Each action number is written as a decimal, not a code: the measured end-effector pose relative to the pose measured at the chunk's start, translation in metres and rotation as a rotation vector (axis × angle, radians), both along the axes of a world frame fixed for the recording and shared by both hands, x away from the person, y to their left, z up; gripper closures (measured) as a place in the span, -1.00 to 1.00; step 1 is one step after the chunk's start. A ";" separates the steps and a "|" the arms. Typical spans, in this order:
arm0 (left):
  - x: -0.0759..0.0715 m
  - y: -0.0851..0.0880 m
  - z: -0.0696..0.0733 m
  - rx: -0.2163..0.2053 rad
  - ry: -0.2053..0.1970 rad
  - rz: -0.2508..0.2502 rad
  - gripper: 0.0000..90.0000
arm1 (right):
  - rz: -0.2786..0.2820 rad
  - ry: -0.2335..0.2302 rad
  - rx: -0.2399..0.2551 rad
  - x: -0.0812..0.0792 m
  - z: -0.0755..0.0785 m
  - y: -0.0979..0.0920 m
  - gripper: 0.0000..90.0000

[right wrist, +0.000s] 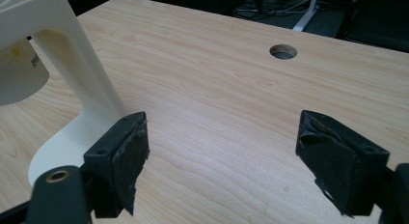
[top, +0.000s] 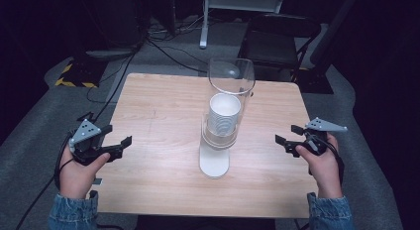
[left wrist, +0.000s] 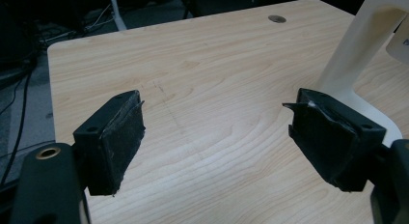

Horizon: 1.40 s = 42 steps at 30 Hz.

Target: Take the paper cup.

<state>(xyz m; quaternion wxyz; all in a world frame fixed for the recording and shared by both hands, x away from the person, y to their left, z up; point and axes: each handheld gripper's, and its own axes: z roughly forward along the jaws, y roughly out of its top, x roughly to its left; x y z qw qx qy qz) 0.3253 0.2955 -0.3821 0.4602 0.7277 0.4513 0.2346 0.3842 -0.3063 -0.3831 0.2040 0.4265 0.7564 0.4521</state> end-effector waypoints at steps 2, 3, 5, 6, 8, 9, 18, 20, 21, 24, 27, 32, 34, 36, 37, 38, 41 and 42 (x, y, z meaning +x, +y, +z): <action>0.000 0.000 0.000 0.002 0.001 0.001 -0.57 | -0.001 0.000 0.001 0.000 0.000 -0.001 -0.56; 0.000 0.000 0.000 0.002 0.001 0.001 -0.56 | -0.004 -0.001 0.002 -0.001 0.000 -0.001 -0.56; 0.000 0.000 0.001 0.031 0.010 -0.003 -0.50 | -0.007 -0.004 0.003 -0.001 0.001 -0.002 -0.56; 0.000 0.000 0.001 0.043 0.013 -0.003 -0.49 | -0.009 -0.003 0.005 -0.002 0.001 -0.002 -0.56; 0.000 0.000 0.000 0.043 0.015 -0.002 -0.48 | -0.008 -0.004 -0.002 -0.002 0.001 -0.003 -0.56; 0.000 0.000 0.000 0.041 0.017 -0.002 -0.48 | -0.006 0.000 -0.006 -0.002 0.001 -0.002 -0.56; -0.003 0.001 0.001 0.027 0.015 -0.006 -0.48 | 0.014 0.001 -0.012 -0.001 0.001 0.007 -0.56; -0.003 0.001 0.001 0.028 0.015 -0.005 -0.48 | 0.020 -0.001 -0.016 0.000 0.001 0.008 -0.56; -0.004 0.001 0.000 0.022 0.018 0.000 -0.48 | 0.025 -0.002 -0.014 0.001 0.001 0.012 -0.56; -0.005 0.002 -0.001 0.027 0.019 -0.003 -0.48 | 0.041 0.000 -0.016 0.002 0.001 0.018 -0.56; -0.006 0.003 -0.003 0.020 0.023 0.004 -0.48 | 0.081 0.000 -0.007 0.004 0.002 0.031 -0.57; -0.009 0.003 -0.003 0.017 0.024 0.005 -0.48 | 0.152 0.002 0.001 0.006 0.000 0.052 -0.57; -0.010 0.004 -0.003 0.019 0.024 0.003 -0.48 | 0.171 0.002 0.005 0.006 0.000 0.058 -0.57; -0.012 0.005 -0.004 0.017 0.025 0.008 -0.48 | 0.214 0.001 0.018 0.006 -0.001 0.069 -0.59; -0.012 0.005 -0.004 0.017 0.025 0.008 -0.48 | 0.214 0.001 0.018 0.006 -0.001 0.069 -0.59; -0.013 0.005 -0.005 0.021 0.031 0.006 -0.48 | 0.237 0.001 0.031 0.006 -0.001 0.076 -0.59; -0.015 0.005 -0.007 0.021 0.037 0.012 -0.48 | 0.273 0.010 0.036 0.006 -0.002 0.086 -0.60; -0.016 0.005 -0.008 0.023 0.038 0.012 -0.48 | 0.296 0.019 0.028 0.006 -0.002 0.091 -0.60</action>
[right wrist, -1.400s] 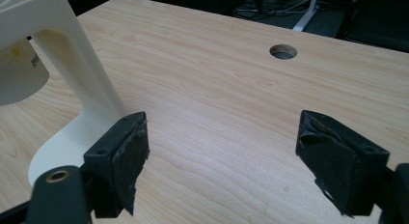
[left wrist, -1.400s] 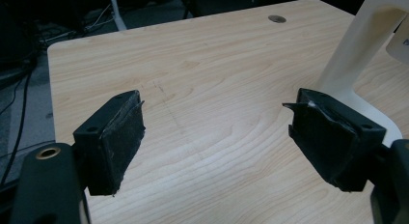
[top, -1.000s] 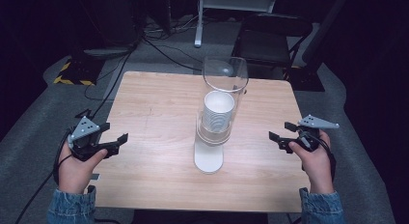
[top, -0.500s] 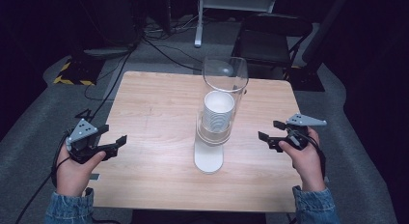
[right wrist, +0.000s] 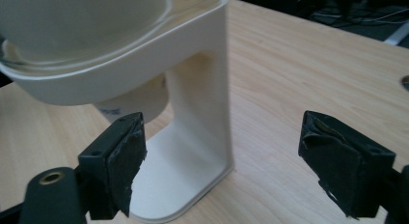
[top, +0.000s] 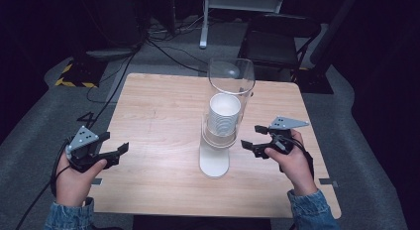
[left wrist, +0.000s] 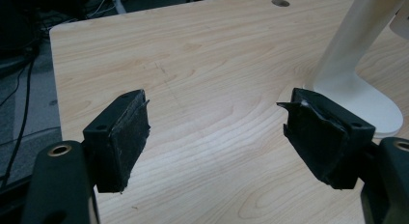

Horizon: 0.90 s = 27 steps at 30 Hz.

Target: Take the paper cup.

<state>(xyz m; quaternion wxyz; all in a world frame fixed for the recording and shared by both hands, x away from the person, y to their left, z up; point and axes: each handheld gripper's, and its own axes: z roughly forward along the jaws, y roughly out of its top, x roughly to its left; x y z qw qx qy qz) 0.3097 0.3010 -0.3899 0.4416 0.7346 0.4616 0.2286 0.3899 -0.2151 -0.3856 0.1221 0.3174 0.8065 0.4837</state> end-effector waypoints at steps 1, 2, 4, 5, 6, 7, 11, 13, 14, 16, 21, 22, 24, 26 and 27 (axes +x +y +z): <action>0.000 0.000 -0.001 -0.002 0.003 0.001 -0.48 | 0.018 0.004 -0.004 0.000 -0.001 0.004 -0.59; 0.000 0.000 -0.001 -0.002 0.003 0.001 -0.48 | 0.029 0.009 -0.004 0.000 -0.002 0.007 -0.58; 0.000 -0.001 -0.002 0.001 0.005 -0.002 -0.48 | 0.052 0.013 -0.007 0.000 -0.003 0.014 -0.59; 0.000 -0.001 -0.002 0.001 0.005 -0.002 -0.48 | 0.052 0.013 -0.007 0.000 -0.003 0.014 -0.59; 0.000 -0.001 -0.002 -0.001 0.008 -0.003 -0.48 | 0.067 0.018 -0.011 -0.001 -0.005 0.020 -0.59; 0.000 -0.001 -0.002 -0.001 0.011 -0.002 -0.48 | 0.067 0.018 -0.011 -0.001 -0.005 0.020 -0.59; 0.000 -0.002 -0.004 -0.002 0.012 -0.001 -0.48 | 0.101 0.014 -0.002 -0.003 -0.008 0.030 -0.60; 0.000 -0.001 -0.004 0.000 0.012 0.001 -0.48 | 0.114 0.016 0.002 -0.004 -0.010 0.035 -0.60; 0.000 0.000 -0.004 0.003 0.012 0.000 -0.48 | 0.125 0.014 0.009 -0.004 -0.012 0.040 -0.61; -0.001 0.000 -0.004 0.003 0.012 -0.001 -0.48 | 0.128 0.016 0.013 -0.005 -0.013 0.042 -0.61; -0.001 -0.001 -0.004 -0.003 0.013 -0.002 -0.48 | 0.145 0.001 0.020 -0.004 -0.022 0.052 -0.62; 0.000 -0.001 -0.004 -0.001 0.011 -0.004 -0.48 | 0.148 0.002 0.025 -0.003 -0.024 0.054 -0.63; 0.000 -0.001 -0.004 0.000 0.013 -0.005 -0.48 | 0.144 0.000 0.039 -0.002 -0.028 0.058 -0.64; 0.000 -0.001 -0.005 0.001 0.017 -0.006 -0.48 | 0.142 -0.018 0.073 -0.001 -0.032 0.064 -0.63; 0.000 -0.001 -0.005 0.001 0.017 -0.006 -0.48 | 0.142 -0.018 0.073 -0.001 -0.032 0.064 -0.63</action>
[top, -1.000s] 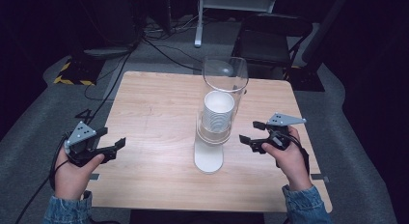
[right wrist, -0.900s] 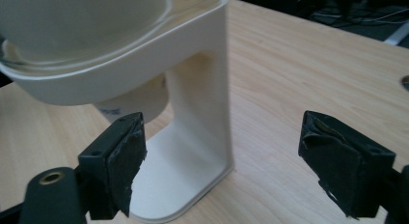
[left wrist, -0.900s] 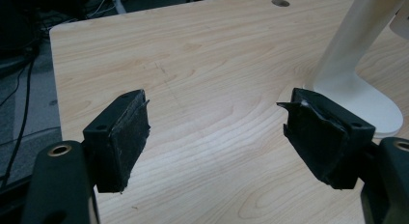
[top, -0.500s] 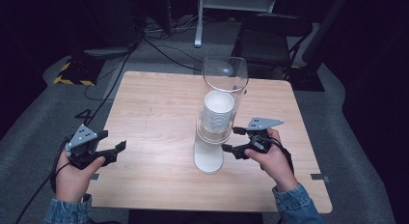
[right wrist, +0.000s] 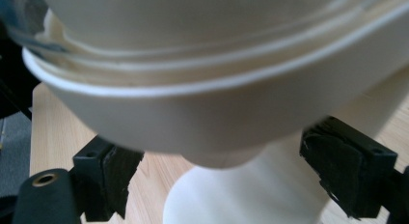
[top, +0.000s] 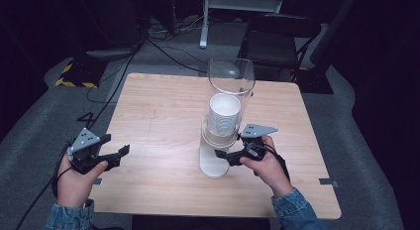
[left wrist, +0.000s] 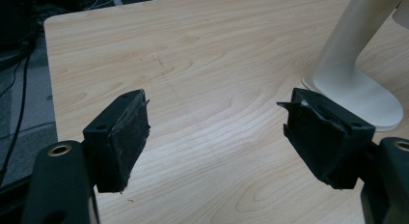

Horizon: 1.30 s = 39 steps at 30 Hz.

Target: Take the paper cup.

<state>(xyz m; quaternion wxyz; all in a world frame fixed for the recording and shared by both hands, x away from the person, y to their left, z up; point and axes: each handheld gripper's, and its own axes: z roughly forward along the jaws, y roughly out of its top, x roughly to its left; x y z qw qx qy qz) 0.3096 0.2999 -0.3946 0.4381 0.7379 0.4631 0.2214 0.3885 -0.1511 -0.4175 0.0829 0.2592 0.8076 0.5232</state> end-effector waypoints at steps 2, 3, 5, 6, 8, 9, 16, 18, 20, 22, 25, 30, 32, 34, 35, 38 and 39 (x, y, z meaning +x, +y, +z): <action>0.000 0.000 0.000 -0.001 0.000 0.001 -0.48 | 0.003 -0.017 0.020 0.000 -0.002 0.004 -0.60; 0.000 0.000 0.000 -0.001 0.000 0.001 -0.48 | 0.003 -0.017 0.020 0.000 -0.002 0.004 -0.60; 0.000 -0.001 -0.001 -0.003 0.000 0.001 -0.48 | 0.003 -0.049 0.045 -0.001 -0.003 0.007 -0.46; 0.000 -0.001 -0.001 0.001 0.004 -0.005 -0.48 | 0.001 -0.055 0.052 -0.002 -0.003 0.009 -0.49; 0.001 -0.001 -0.001 0.001 0.005 -0.006 -0.48 | -0.010 -0.087 0.053 -0.003 -0.003 0.011 -0.47; 0.001 -0.002 -0.001 0.000 0.007 -0.008 -0.48 | -0.018 -0.102 0.061 -0.003 -0.003 0.011 -0.45; 0.001 -0.002 -0.002 -0.001 0.009 -0.004 -0.48 | -0.050 -0.131 0.103 -0.003 -0.006 0.012 -0.34; 0.001 -0.001 -0.002 -0.001 0.010 -0.003 -0.48 | -0.055 -0.142 0.103 -0.004 -0.005 0.013 -0.33; 0.001 -0.001 -0.003 -0.002 0.011 -0.004 -0.48 | -0.059 -0.144 0.094 -0.004 -0.005 0.013 -0.31; 0.001 -0.001 -0.003 -0.003 0.010 -0.003 -0.48 | -0.061 -0.136 0.097 -0.005 -0.005 0.013 -0.30; 0.001 -0.001 -0.003 -0.001 0.010 -0.003 -0.48 | -0.062 -0.137 0.095 -0.005 -0.006 0.013 -0.28; 0.001 -0.002 -0.004 -0.003 0.013 -0.006 -0.48 | -0.058 -0.148 0.087 -0.005 -0.007 0.012 -0.27; 0.001 -0.002 -0.004 0.000 0.013 -0.009 -0.48 | -0.056 -0.148 0.058 -0.005 -0.010 0.013 -0.27; 0.001 -0.001 -0.003 0.000 0.011 -0.008 -0.48 | -0.053 -0.140 0.056 -0.004 -0.013 0.014 -0.27; 0.001 -0.001 -0.003 0.000 0.011 -0.008 -0.48 | -0.053 -0.140 0.056 -0.004 -0.013 0.014 -0.27; 0.001 0.000 -0.003 -0.004 0.014 -0.003 -0.48 | -0.055 -0.140 0.057 -0.004 -0.015 0.015 -0.26; 0.001 0.000 -0.003 -0.002 0.013 -0.005 -0.48 | -0.055 -0.139 0.059 -0.005 -0.016 0.015 -0.26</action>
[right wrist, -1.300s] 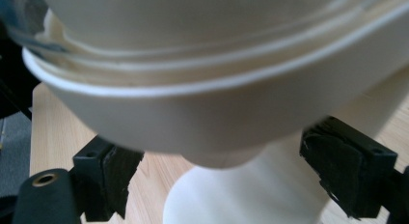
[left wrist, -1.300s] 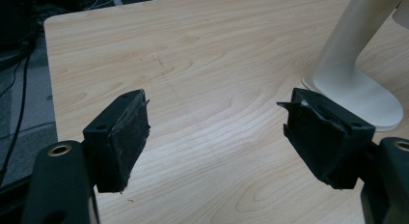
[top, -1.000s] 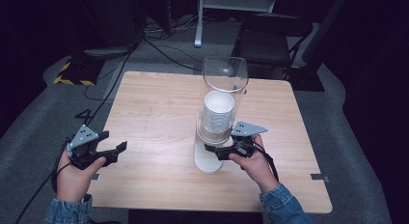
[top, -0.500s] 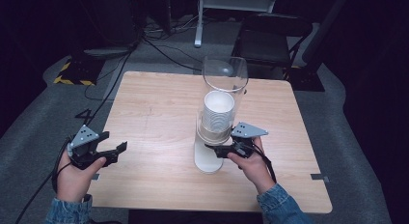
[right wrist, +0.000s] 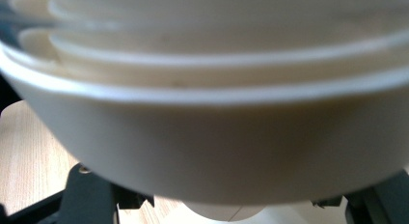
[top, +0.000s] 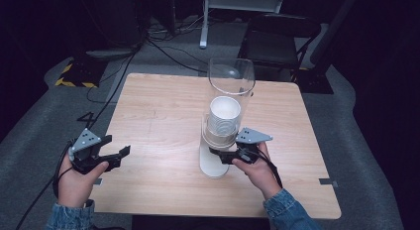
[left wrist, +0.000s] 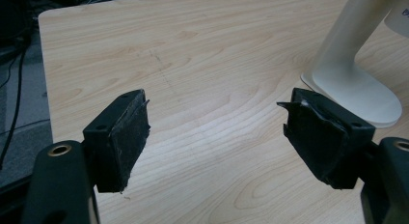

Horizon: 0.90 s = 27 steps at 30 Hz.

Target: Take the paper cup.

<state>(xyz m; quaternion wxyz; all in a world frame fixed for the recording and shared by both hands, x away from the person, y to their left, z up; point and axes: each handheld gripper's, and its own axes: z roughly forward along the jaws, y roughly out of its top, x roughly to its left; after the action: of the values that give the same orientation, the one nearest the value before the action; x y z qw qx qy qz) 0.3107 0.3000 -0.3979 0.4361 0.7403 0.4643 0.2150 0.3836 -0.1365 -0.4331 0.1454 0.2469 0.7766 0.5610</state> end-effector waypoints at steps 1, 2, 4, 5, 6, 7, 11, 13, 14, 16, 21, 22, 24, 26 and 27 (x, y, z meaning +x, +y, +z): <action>0.000 0.000 0.000 0.000 0.000 0.000 -0.48 | 0.000 0.000 0.000 0.000 0.000 0.000 -0.26; 0.000 0.000 0.000 -0.001 0.000 -0.001 -0.48 | 0.002 0.002 -0.005 0.000 -0.001 0.000 -0.26; 0.000 0.000 0.000 -0.002 0.001 -0.002 -0.48 | -0.002 0.001 -0.024 -0.001 -0.007 0.001 -0.25; 0.000 0.000 0.000 -0.002 0.001 -0.002 -0.48 | -0.001 0.001 -0.037 -0.001 -0.007 0.001 -0.24; 0.000 0.000 0.000 -0.004 0.002 -0.002 -0.48 | -0.001 0.001 -0.037 -0.001 -0.007 0.001 -0.24; 0.000 0.000 0.000 -0.007 0.001 -0.001 -0.48 | -0.003 0.000 -0.039 -0.001 -0.008 0.001 -0.23; 0.001 -0.001 0.000 -0.006 -0.001 0.000 -0.48 | -0.005 -0.006 -0.037 -0.002 -0.009 0.000 -0.23; 0.001 -0.001 0.000 -0.004 0.001 -0.006 -0.48 | -0.006 -0.006 -0.037 -0.002 -0.009 0.000 -0.23; 0.002 -0.001 0.000 -0.004 0.001 -0.007 -0.48 | -0.010 -0.005 -0.039 -0.003 -0.010 0.000 -0.23; 0.002 -0.001 0.000 -0.004 0.001 -0.008 -0.48 | -0.011 -0.004 -0.038 -0.003 -0.010 -0.001 -0.23; 0.003 -0.002 0.000 -0.008 0.001 -0.008 -0.48 | -0.015 0.007 -0.040 -0.005 -0.010 -0.002 -0.22; 0.003 -0.003 0.000 -0.007 0.000 -0.008 -0.48 | -0.017 0.013 -0.044 -0.005 -0.010 -0.002 -0.22; 0.003 -0.003 0.000 -0.007 0.000 -0.009 -0.48 | -0.017 0.023 -0.034 -0.006 -0.011 -0.003 -0.22; 0.004 -0.003 0.000 -0.005 -0.001 -0.010 -0.48 | -0.017 0.023 -0.037 -0.007 -0.011 -0.003 -0.22; 0.004 -0.003 0.000 -0.005 0.000 -0.012 -0.48 | -0.016 0.023 -0.039 -0.007 -0.011 -0.003 -0.22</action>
<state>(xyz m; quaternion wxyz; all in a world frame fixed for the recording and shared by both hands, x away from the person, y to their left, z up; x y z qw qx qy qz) 0.3145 0.2968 -0.3977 0.4393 0.7420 0.4603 0.2113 0.3765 -0.1392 -0.4441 0.1459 0.2567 0.7869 0.5419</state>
